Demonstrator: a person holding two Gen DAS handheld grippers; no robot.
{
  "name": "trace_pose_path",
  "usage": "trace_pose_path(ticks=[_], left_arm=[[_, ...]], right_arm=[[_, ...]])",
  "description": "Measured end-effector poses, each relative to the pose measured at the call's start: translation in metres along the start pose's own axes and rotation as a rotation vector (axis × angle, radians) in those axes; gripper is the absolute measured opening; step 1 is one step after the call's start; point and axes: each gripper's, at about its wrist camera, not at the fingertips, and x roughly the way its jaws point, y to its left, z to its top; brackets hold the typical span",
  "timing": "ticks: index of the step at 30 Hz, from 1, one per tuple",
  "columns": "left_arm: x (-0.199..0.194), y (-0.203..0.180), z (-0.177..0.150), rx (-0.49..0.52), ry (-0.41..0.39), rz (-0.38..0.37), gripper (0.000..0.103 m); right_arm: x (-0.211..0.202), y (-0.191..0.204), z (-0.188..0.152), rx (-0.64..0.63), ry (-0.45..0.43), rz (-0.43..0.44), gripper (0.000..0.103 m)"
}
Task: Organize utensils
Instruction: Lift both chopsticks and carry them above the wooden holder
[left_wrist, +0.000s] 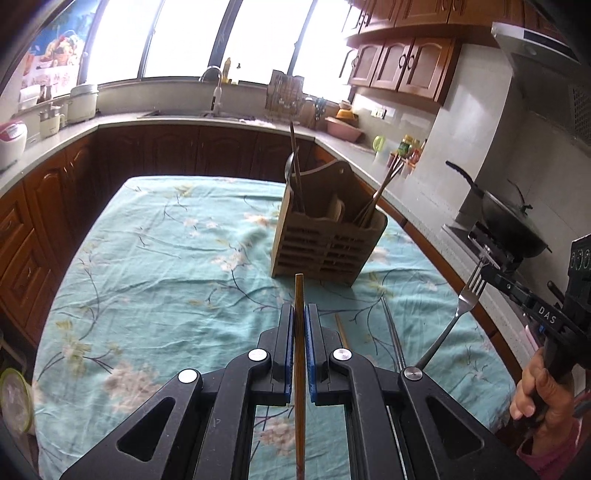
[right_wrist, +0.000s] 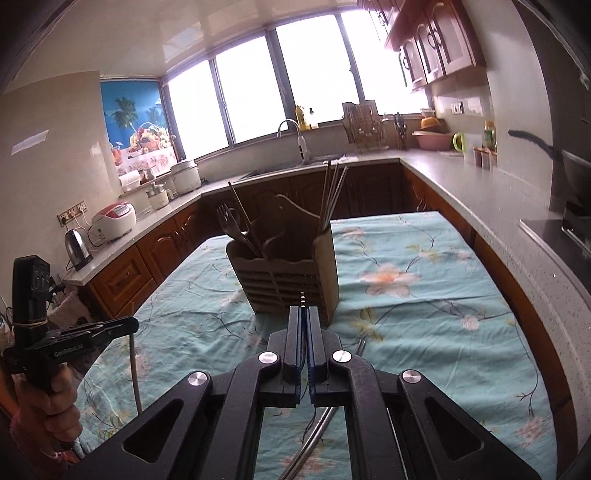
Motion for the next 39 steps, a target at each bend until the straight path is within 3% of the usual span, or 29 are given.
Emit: trace_pose_path(ticks=[19, 31, 39], left_arm=[[-0.022, 0.012, 0.018, -0.084, -0.16, 0.002, 0.004], [-0.005, 0.017, 0.044, -0.116, -0.257, -0.004, 0.004], [0.016, 0.014, 0.078, -0.129, -0.379, -0.011, 0.004]], right_arm=[[-0.006, 0.005, 0.017, -0.035, -0.087, -0.039, 0.002], [0.007, -0.002, 0.033, -0.04, -0.119, -0.053, 0.002], [0.02, -0.01, 0.063, -0.044, -0.173, -0.068, 0.002]])
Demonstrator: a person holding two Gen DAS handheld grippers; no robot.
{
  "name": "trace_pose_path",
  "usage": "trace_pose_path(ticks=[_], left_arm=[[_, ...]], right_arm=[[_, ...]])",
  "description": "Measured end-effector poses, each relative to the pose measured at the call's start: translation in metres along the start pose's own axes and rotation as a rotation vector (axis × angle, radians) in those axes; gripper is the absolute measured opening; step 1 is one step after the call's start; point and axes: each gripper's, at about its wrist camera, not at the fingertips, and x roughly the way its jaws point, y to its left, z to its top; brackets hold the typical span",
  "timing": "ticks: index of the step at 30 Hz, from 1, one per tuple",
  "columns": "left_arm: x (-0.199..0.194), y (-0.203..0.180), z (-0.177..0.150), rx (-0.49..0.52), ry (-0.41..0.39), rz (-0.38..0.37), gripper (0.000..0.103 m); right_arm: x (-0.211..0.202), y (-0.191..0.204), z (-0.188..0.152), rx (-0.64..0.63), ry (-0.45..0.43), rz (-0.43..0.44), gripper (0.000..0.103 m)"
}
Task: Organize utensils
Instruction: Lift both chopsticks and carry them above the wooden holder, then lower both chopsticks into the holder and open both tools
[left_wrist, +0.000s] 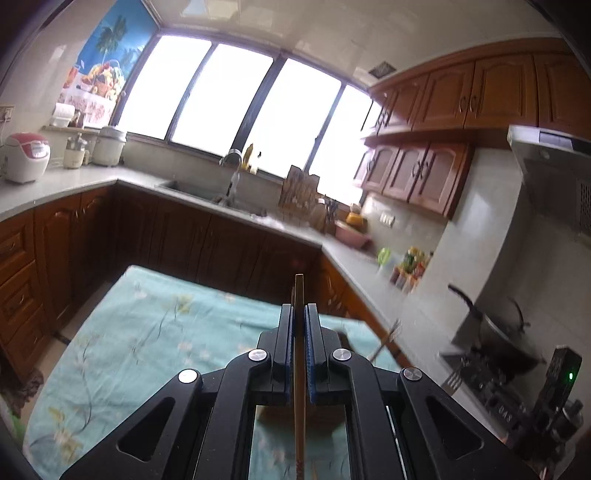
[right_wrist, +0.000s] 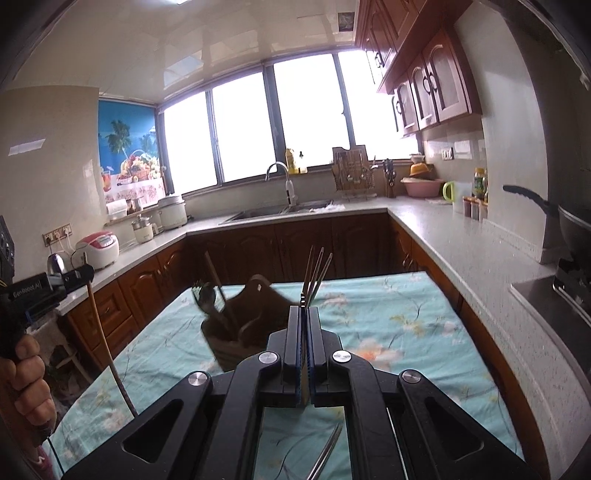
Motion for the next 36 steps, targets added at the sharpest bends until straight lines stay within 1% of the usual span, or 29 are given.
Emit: trace_pose_path(ticks=[3, 5, 10, 15, 18, 22, 25, 30, 32, 35, 36], left_arm=[[0.019, -0.005, 0.01, 0.001, -0.052, 0.004, 0.004], [0.034, -0.008, 0.012, 0.001, -0.073, 0.005, 0.004], [0.076, -0.016, 0.01, 0.015, -0.111, 0.016, 0.004], [0.117, -0.02, 0.0, 0.029, -0.15, 0.05, 0.004], [0.142, -0.022, -0.016, 0.013, -0.137, 0.061, 0.004], [0.169, -0.029, -0.04, 0.053, -0.115, 0.097, 0.004], [0.188, -0.031, -0.06, 0.064, -0.087, 0.116, 0.004], [0.202, -0.036, -0.076, 0.076, -0.048, 0.11, 0.004], [0.203, -0.039, -0.08, 0.098, -0.043, 0.116, 0.004], [0.198, -0.039, -0.073, 0.122, -0.029, 0.111, 0.004], [0.202, -0.041, -0.076, 0.13, -0.018, 0.11, 0.004]], right_arm=[[0.01, -0.002, 0.013, -0.007, -0.024, -0.006, 0.002], [0.016, -0.003, 0.021, -0.015, -0.043, -0.013, 0.002], [0.037, -0.002, 0.045, -0.055, -0.094, -0.047, 0.002], [0.056, 0.009, 0.056, -0.134, -0.118, -0.078, 0.002], [0.07, 0.018, 0.053, -0.182, -0.117, -0.093, 0.002], [0.087, 0.029, 0.041, -0.229, -0.095, -0.103, 0.002], [0.097, 0.035, 0.029, -0.262, -0.08, -0.105, 0.002], [0.11, 0.04, 0.013, -0.281, -0.039, -0.089, 0.002], [0.114, 0.04, 0.007, -0.283, -0.023, -0.086, 0.002], [0.121, 0.039, 0.0, -0.278, 0.003, -0.074, 0.002], [0.123, 0.039, -0.002, -0.271, 0.015, -0.067, 0.002]])
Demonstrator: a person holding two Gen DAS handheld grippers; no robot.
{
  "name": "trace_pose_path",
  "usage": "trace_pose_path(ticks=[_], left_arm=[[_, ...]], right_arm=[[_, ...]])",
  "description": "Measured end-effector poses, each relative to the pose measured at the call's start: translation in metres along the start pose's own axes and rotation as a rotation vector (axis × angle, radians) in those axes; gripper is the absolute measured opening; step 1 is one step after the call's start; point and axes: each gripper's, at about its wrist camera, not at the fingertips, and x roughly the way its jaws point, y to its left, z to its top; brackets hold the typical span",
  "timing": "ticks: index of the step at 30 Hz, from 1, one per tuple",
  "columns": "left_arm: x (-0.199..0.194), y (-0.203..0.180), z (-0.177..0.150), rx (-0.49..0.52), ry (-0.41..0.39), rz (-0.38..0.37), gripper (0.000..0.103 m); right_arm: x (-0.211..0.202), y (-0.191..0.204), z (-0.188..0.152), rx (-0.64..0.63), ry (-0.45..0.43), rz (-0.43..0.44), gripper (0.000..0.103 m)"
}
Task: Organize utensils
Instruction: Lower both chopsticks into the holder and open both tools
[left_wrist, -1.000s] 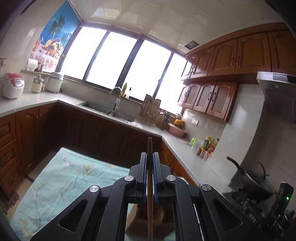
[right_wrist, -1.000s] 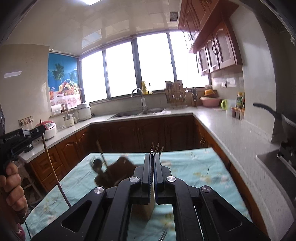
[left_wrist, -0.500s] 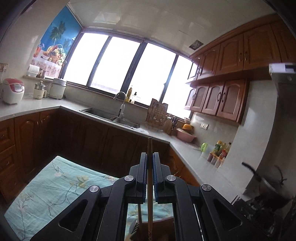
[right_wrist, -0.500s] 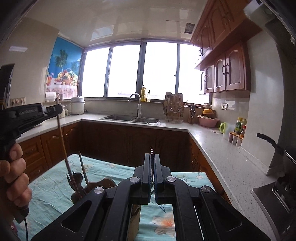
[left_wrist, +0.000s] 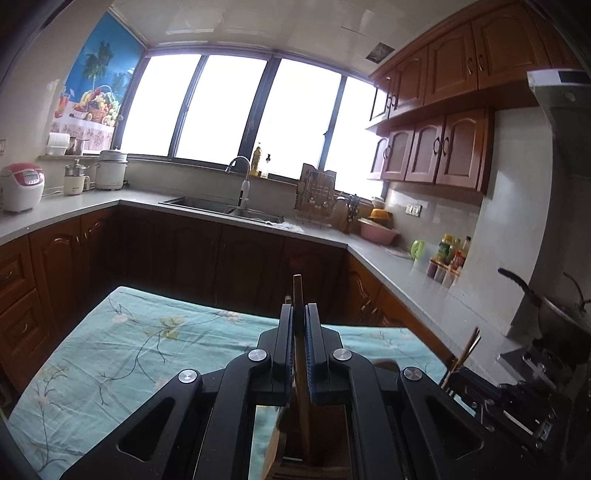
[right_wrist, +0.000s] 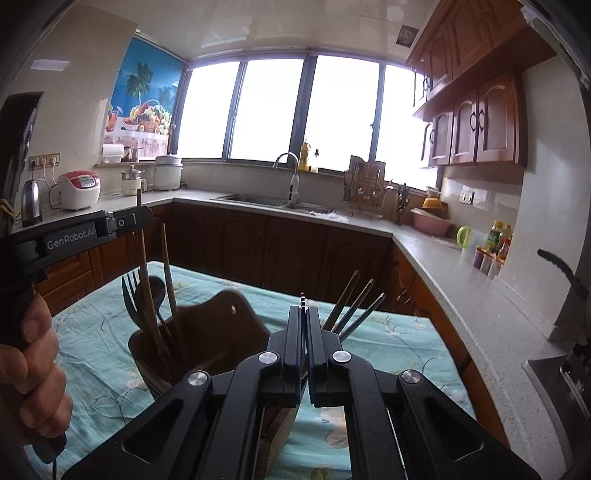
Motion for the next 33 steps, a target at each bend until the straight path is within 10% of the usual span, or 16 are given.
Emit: trace_pose_path(ticks=[18, 24, 30, 33], left_arm=[[-0.029, 0.022, 0.017, 0.04, 0.04, -0.001, 0.007], [-0.033, 0.021, 0.017, 0.035, 0.04, 0.008, 0.019], [-0.04, 0.018, 0.021, 0.039, 0.038, 0.008, 0.026], [-0.047, 0.019, 0.02, 0.036, 0.029, 0.016, 0.046]], right_arm=[[0.011, -0.017, -0.011, 0.112, 0.064, 0.091, 0.005], [0.006, -0.023, -0.009, 0.134, 0.044, 0.091, 0.03], [0.001, -0.024, -0.008, 0.145, 0.034, 0.09, 0.03], [-0.003, -0.025, -0.008, 0.151, 0.026, 0.085, 0.033]])
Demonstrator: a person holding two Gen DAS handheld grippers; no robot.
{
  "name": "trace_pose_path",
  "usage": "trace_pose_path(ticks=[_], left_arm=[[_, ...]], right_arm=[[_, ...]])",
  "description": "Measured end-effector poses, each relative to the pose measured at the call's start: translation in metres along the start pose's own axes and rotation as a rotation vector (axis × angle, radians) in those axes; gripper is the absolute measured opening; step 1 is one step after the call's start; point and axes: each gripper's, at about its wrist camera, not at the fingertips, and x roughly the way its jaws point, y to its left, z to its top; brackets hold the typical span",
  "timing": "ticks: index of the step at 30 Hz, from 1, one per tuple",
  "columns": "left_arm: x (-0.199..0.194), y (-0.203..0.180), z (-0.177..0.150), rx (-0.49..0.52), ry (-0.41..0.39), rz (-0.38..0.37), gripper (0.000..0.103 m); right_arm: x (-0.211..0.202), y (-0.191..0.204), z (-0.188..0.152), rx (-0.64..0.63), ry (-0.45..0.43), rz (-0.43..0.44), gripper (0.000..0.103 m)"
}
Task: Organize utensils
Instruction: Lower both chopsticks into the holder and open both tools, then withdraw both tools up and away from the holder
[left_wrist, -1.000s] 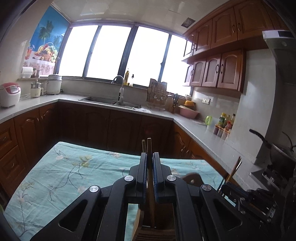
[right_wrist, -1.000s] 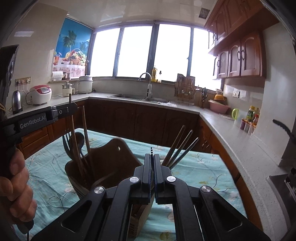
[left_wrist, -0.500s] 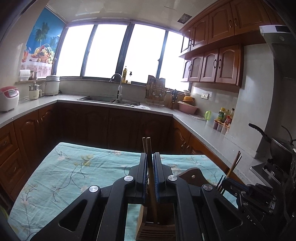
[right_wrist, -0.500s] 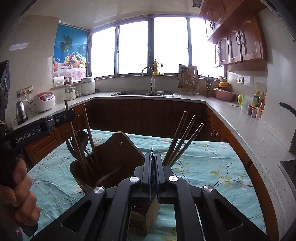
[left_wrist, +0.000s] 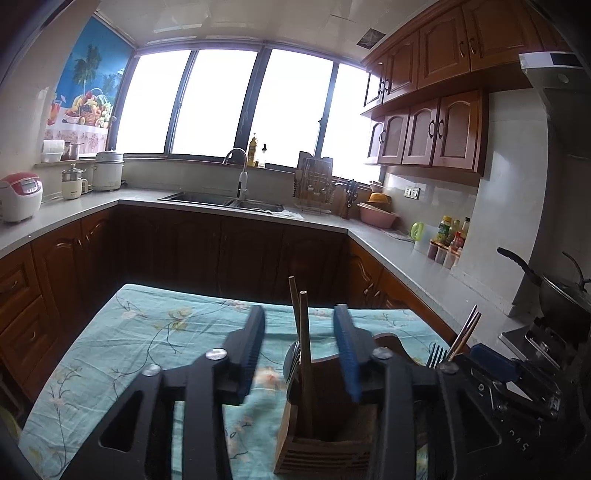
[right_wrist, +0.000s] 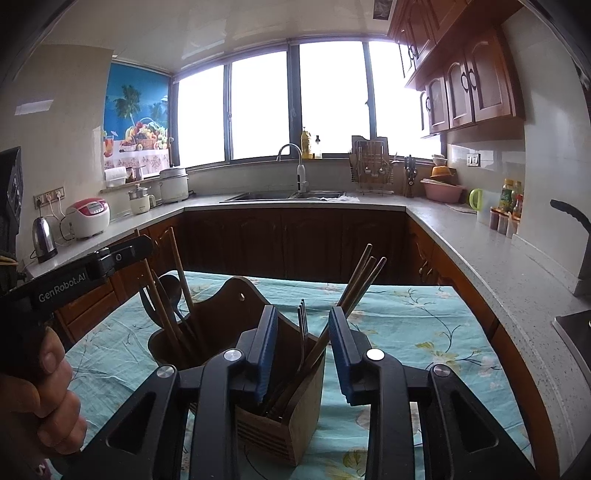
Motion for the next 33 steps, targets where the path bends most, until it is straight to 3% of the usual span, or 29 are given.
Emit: trace_pose_path(ticks=[2, 5, 7, 9, 16, 25, 33], left_arm=[[-0.006, 0.0, -0.001, -0.003, -0.004, 0.002, 0.058], [-0.022, 0.003, -0.005, -0.005, -0.012, 0.018, 0.091], [-0.034, 0.005, -0.011, -0.008, -0.006, 0.027, 0.101], [-0.045, 0.008, -0.019, -0.014, 0.014, 0.039, 0.102], [-0.076, 0.014, -0.039, -0.045, 0.113, 0.067, 0.102], [-0.14, 0.028, -0.047, -0.071, 0.153, 0.094, 0.102], [-0.197, 0.021, -0.058, -0.02, 0.148, 0.106, 0.102]], right_arm=[[-0.004, 0.001, 0.0, 0.004, -0.009, -0.005, 0.037], [-0.015, -0.001, 0.0, 0.025, -0.028, -0.009, 0.053], [-0.022, -0.007, -0.002, 0.052, -0.035, -0.016, 0.082], [-0.03, -0.015, -0.007, 0.099, -0.041, -0.017, 0.094], [-0.05, -0.031, -0.03, 0.247, 0.002, 0.006, 0.097], [-0.097, -0.009, -0.043, 0.273, -0.027, 0.065, 0.1], [-0.141, 0.014, -0.052, 0.266, -0.052, 0.108, 0.102]])
